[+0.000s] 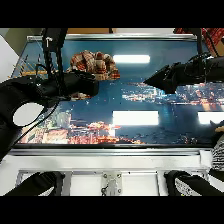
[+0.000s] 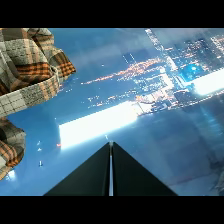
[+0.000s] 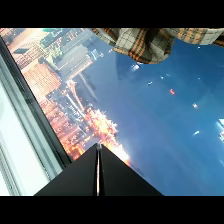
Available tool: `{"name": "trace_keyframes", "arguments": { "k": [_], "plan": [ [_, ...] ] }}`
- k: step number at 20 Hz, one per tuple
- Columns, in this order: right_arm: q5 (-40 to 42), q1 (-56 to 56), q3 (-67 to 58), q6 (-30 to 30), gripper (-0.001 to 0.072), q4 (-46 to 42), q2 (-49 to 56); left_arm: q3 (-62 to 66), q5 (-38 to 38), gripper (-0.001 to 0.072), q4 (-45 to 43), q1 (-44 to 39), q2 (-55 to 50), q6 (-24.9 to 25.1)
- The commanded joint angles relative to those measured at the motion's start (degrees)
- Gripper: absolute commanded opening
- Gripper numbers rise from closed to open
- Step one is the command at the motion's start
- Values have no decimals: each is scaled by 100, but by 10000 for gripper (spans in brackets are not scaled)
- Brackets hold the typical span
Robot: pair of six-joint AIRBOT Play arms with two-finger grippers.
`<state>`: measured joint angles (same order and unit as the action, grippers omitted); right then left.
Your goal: Fold the clothes and pants, and hang the long-sleeved shirts on hangers.
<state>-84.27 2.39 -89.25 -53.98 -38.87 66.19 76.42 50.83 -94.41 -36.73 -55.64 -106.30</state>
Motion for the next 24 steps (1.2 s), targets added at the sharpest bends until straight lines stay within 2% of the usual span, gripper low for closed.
{"name": "trace_keyframes", "arguments": {
  "k": [1,8,9,10,11,13,16,18,20,24],
  "plan": [
    [0,7,2,13,34,2,2,-2,0,20,0,4,-2,0],
    [0,7,2,11,34,2,2,-2,-190,24,-57,7,-13,4],
    [0,7,2,13,34,2,2,0,-409,262,-223,52,-39,120],
    [0,7,2,11,34,4,2,17,-597,590,-354,140,-109,192],
    [0,7,2,11,34,2,2,153,-586,668,-334,356,-295,254],
    [0,7,2,11,34,4,2,603,-240,668,-289,813,-907,949],
    [0,7,2,13,34,4,2,1097,-81,668,-284,1174,-2044,2577],
    [0,7,2,11,34,2,2,1263,-85,668,-286,1193,-2872,3392],
    [0,7,2,11,34,2,2,1414,-140,669,-291,1193,-3585,3698],
    [0,7,2,11,34,2,2,2092,-389,669,-282,1241,-4752,3685]
  ]
}}
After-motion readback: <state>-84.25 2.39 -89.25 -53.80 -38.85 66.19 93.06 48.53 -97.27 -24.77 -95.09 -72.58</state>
